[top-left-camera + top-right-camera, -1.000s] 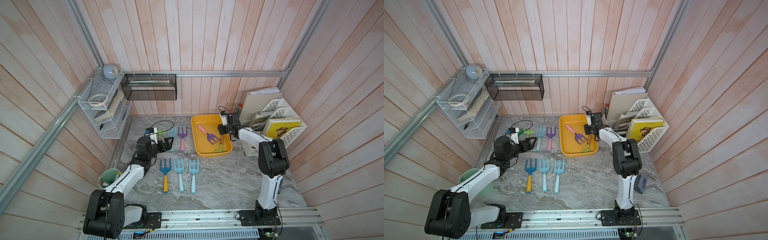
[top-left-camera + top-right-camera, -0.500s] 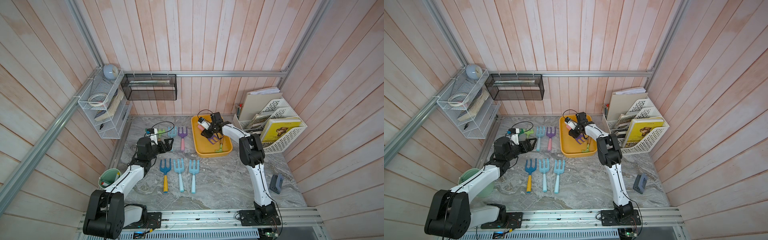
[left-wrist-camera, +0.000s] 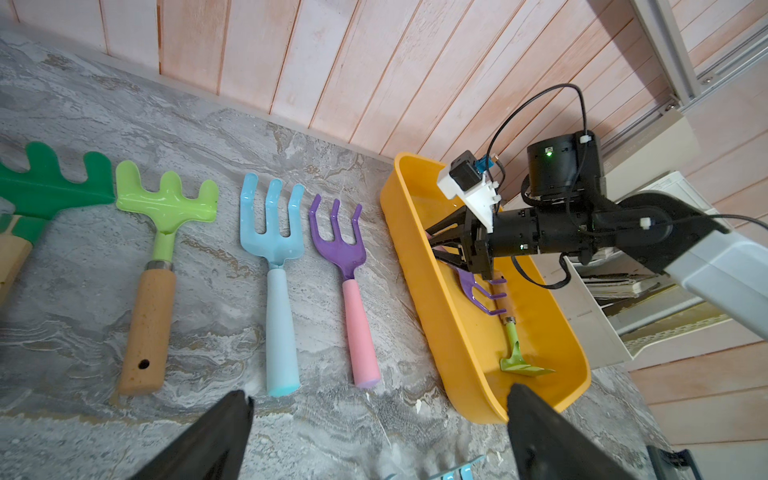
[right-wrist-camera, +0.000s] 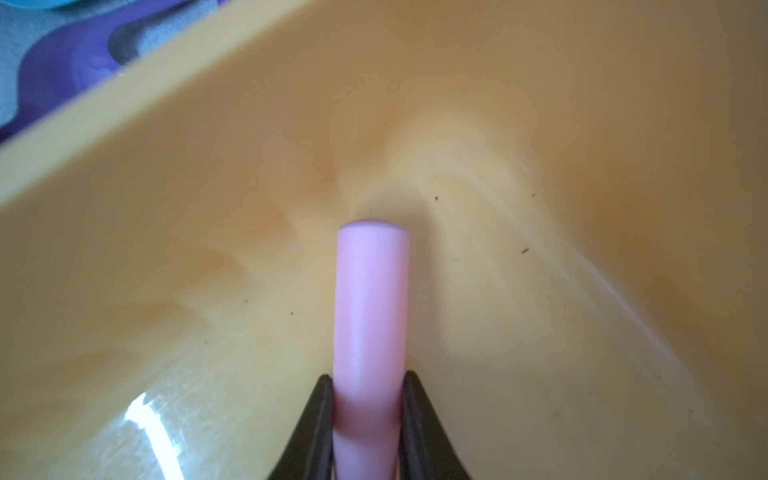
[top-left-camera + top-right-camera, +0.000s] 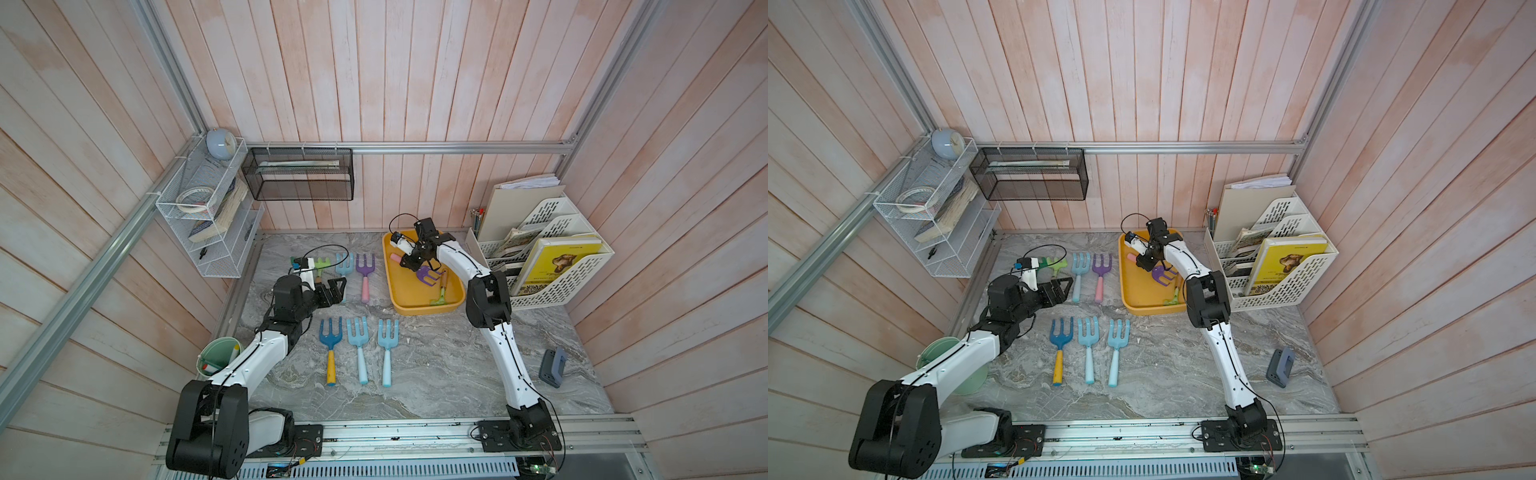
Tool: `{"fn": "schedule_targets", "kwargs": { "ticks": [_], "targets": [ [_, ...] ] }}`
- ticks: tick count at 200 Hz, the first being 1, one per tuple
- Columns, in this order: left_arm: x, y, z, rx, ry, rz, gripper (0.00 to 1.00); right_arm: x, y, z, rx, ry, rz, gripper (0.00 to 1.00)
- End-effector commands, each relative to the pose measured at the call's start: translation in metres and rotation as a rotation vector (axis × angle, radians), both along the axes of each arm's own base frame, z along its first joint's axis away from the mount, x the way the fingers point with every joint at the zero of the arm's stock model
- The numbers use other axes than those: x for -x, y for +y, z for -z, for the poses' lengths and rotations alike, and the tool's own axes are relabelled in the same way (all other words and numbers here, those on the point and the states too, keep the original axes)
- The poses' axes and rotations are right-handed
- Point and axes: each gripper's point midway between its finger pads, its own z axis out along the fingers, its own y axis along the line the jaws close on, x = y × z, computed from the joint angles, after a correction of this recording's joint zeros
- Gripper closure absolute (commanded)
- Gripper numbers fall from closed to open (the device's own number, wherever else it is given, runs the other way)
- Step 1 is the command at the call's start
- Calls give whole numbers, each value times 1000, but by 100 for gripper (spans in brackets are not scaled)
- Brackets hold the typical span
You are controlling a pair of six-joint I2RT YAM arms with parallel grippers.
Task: Take the hand rake out of the storage box
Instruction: Pick up the rake from the storage box.
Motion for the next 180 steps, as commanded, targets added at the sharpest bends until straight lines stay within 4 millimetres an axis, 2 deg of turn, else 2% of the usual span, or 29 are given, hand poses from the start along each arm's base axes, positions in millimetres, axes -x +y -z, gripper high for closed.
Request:
{"fn": "schedule_targets", "kwargs": {
  "ticks": [1, 19, 39, 63, 83, 106, 122, 135, 148, 152, 156, 160, 180],
  "targets": [
    [1, 3, 2, -20, -2, -4, 0, 27, -18, 11, 104, 91, -1, 93],
    [2, 3, 1, -20, -7, -3, 0, 19, -17, -16, 82, 33, 21, 100],
    [3, 5, -1, -24, -14, -11, 0, 17, -11, -58, 31, -36, 14, 100],
    [4, 8, -3, -28, -20, -25, 0, 31, -1, -106, -43, -110, -33, 100],
    [5, 10, -5, -30, -31, -32, 0, 56, 4, -144, -74, -233, -102, 100],
    [9, 12, -7, -29, -44, -44, 0, 103, 8, -178, -170, -369, -192, 100],
    [11, 13, -6, -22, -50, -45, 0, 151, 10, -190, -252, -415, -299, 100],
    [11, 12, -6, -22, -52, -44, 0, 202, 7, -185, -272, -478, -466, 100],
    [9, 12, -5, -23, -49, -40, 0, 274, -3, -152, -199, -604, -805, 100],
    [9, 12, -5, -24, -47, -38, 0, 290, -7, -143, -179, -650, -864, 100],
    [9, 11, -4, -23, -45, -34, 0, 300, -9, -136, -171, -676, -875, 100],
    [9, 11, -4, -22, -44, -33, 0, 305, -10, -142, -183, -716, -860, 100],
    [10, 9, -3, -13, -49, -23, 0, 344, -21, -126, -236, -631, -904, 100]
  ]
}}
